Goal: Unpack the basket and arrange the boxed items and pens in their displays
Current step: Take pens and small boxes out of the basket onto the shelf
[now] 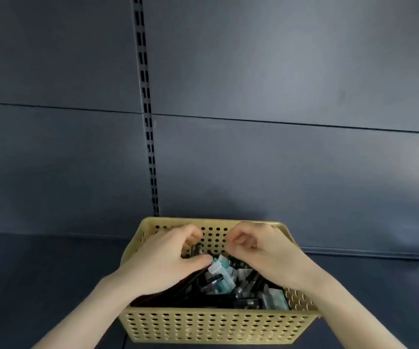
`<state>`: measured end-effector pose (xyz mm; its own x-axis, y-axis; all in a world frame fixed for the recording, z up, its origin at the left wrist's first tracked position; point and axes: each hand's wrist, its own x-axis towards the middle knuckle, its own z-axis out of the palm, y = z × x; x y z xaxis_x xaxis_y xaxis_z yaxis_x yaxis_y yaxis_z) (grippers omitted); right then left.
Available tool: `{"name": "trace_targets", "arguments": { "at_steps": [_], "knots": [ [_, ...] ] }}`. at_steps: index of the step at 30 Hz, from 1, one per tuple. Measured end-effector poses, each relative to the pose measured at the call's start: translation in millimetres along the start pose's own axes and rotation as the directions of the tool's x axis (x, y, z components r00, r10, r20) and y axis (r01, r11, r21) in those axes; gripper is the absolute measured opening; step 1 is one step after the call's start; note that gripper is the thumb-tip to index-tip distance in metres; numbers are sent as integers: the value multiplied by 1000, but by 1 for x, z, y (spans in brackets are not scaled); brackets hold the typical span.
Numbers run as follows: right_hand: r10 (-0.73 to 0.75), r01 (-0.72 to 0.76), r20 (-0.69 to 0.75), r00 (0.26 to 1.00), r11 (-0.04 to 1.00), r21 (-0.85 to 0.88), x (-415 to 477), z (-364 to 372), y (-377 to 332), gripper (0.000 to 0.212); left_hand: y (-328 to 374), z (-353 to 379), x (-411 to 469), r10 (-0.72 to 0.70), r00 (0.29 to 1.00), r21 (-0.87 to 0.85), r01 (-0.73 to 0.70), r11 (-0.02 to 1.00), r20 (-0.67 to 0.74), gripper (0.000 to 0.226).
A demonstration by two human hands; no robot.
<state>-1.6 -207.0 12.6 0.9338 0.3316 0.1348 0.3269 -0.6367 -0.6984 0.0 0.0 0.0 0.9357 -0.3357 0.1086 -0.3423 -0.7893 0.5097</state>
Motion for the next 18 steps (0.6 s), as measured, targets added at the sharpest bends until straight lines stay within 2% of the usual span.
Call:
{"name": "trace_targets", "arguments": {
  "at_steps": [3, 4, 6, 9, 10, 13, 15, 18],
  "knots": [
    [166, -65, 285, 944, 941, -333, 18, 4, 12, 38, -14, 9, 15, -160, 922, 178, 102, 979, 352, 78],
    [214, -48, 356, 910, 906, -420, 22, 4, 14, 47, -15, 11, 18, -187, 893, 207, 109, 972, 409, 81],
    [263, 1, 476, 839, 875, -485, 31, 3, 20, 57, -16, 15, 25, -187, 860, 208, 97, 973, 475, 77],
    [308, 28, 574, 759, 865, -501, 38, -3, 30, 66, -16, 17, 36, -145, 854, 170, 68, 983, 499, 56],
    [324, 12, 583, 745, 868, -497, 38, -7, 33, 69, -17, 18, 37, -136, 853, 137, 77, 988, 503, 55],
    [321, -17, 599, 734, 890, -456, 35, -11, 42, 67, -22, 26, 38, -134, 878, 84, 107, 991, 459, 75],
    [303, -16, 605, 736, 902, -432, 35, -10, 44, 61, -22, 31, 38, -119, 904, 59, 104, 993, 411, 74],
    [299, 2, 627, 719, 902, -432, 36, -12, 45, 60, -20, 34, 41, -121, 894, 43, 114, 993, 431, 71]
  ]
}}
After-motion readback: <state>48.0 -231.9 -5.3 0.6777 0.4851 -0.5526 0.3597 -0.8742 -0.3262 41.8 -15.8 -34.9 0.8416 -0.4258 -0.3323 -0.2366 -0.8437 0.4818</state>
